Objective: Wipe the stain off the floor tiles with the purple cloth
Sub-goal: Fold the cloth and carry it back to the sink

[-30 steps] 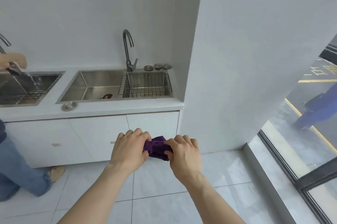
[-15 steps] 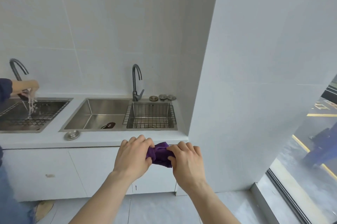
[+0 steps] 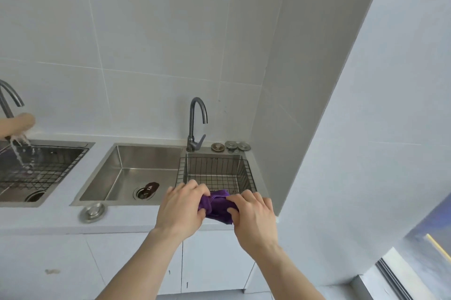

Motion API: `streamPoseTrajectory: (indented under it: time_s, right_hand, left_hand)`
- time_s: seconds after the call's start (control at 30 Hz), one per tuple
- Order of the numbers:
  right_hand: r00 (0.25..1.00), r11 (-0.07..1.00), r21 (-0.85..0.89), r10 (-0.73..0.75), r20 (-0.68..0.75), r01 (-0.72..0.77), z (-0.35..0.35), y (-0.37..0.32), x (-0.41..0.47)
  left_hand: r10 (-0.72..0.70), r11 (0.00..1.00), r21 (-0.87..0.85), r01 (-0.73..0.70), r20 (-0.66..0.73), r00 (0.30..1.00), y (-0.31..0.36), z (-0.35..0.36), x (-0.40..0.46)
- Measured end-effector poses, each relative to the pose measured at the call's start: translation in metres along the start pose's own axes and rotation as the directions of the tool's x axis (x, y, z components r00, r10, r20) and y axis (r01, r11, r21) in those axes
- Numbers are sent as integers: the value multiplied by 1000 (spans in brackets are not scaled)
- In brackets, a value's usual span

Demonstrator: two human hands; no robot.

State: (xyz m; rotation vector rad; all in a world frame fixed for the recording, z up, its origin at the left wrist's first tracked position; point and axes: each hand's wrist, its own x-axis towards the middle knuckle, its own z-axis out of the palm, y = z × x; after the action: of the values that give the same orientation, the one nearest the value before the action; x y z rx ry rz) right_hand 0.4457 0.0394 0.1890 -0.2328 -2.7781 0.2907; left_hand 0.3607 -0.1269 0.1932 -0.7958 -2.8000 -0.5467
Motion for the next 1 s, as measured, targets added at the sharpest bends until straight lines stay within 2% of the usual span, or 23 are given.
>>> streamPoseTrajectory:
  time_s: [0.33, 0.4, 0.57, 0.83, 1.0]
  right_hand:
    - [999, 1000, -14, 25, 30, -24, 51, 0, 77]
    - [997, 999, 14, 30, 72, -31, 91, 17, 120]
    - [996, 999, 33, 28, 84, -31, 124, 37, 163]
    - [963, 987, 150, 13, 267, -55, 209, 103, 290]
    - [943, 991, 124, 13, 332, -57, 258, 135, 346]
  left_hand:
    - [-20, 1000, -11, 21, 36, 999, -47, 29, 68]
    - [-53, 998, -20, 54, 69, 996, -66, 63, 111]
    - [-62, 998, 12, 62, 99, 993, -81, 92, 154]
    - [-153, 988, 49, 145, 267, 952, -114, 178, 282]
    - [-190, 982, 81, 172, 343, 920, -129, 227, 342]
